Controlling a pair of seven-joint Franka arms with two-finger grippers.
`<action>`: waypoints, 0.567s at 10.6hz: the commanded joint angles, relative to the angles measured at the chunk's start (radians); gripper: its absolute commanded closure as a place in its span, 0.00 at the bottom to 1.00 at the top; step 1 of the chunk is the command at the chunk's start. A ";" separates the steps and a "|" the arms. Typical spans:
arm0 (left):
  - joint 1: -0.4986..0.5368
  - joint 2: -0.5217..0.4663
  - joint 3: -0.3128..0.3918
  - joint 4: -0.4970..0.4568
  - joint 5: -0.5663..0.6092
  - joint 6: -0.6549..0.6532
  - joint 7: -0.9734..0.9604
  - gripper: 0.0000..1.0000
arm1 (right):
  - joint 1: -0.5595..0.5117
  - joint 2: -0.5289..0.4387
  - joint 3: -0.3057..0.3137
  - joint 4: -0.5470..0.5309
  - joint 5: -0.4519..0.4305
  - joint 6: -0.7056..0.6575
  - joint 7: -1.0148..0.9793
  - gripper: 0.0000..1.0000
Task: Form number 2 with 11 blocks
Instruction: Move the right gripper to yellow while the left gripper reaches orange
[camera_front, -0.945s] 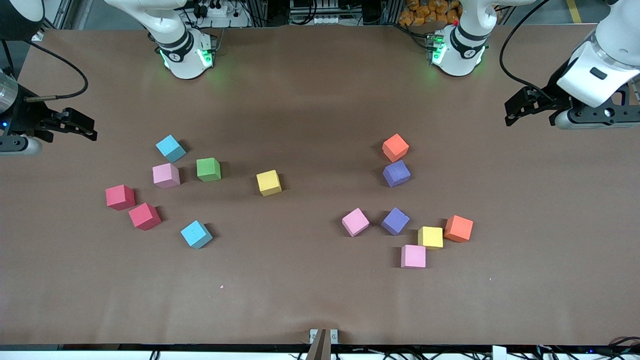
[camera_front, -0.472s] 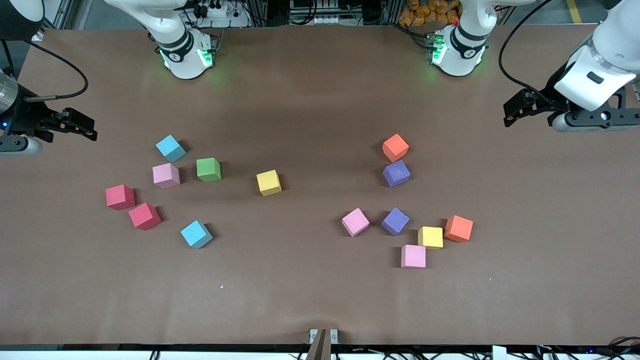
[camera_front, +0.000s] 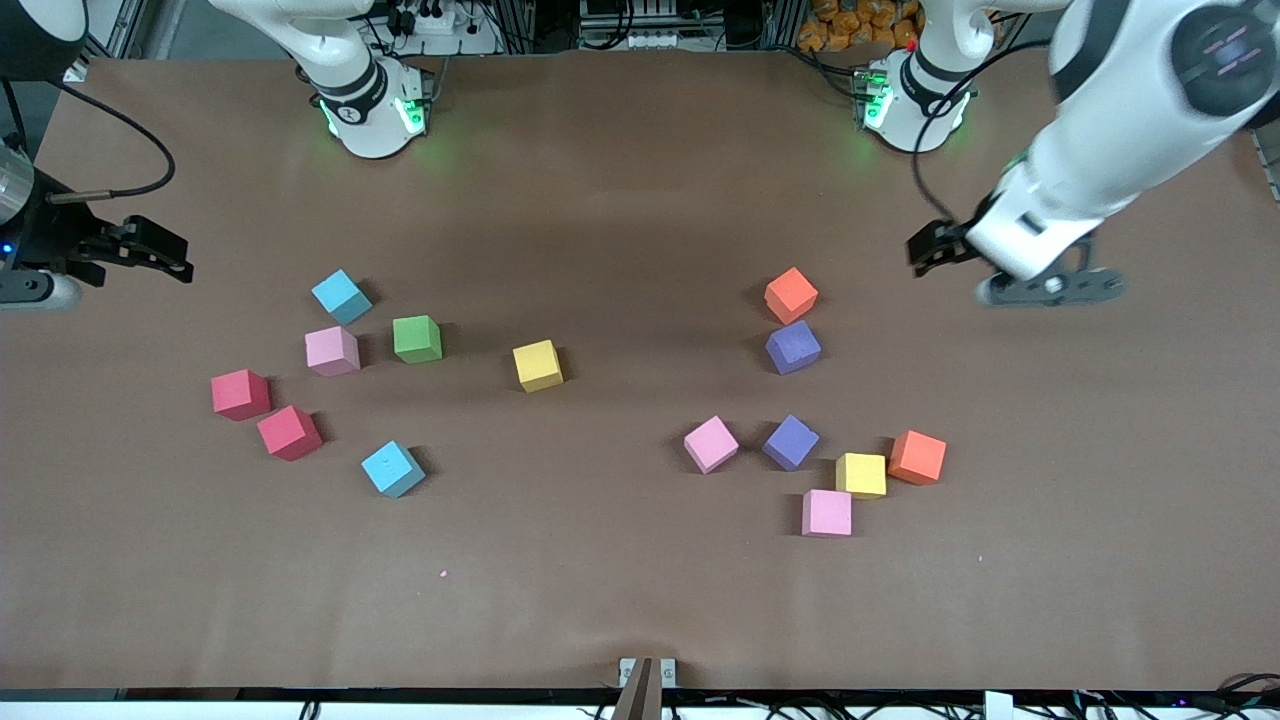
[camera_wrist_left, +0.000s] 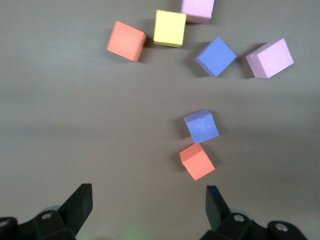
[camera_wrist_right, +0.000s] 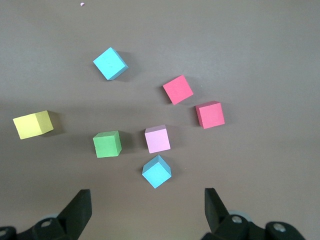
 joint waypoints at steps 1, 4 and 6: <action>0.000 -0.021 -0.073 -0.132 -0.019 0.123 -0.150 0.00 | 0.060 0.063 0.010 0.015 0.002 0.001 0.003 0.00; 0.001 0.005 -0.177 -0.275 -0.019 0.285 -0.409 0.00 | 0.155 0.146 0.010 0.014 0.002 0.070 0.003 0.00; -0.014 0.089 -0.211 -0.291 -0.013 0.348 -0.569 0.00 | 0.188 0.172 0.010 -0.005 0.004 0.100 0.003 0.00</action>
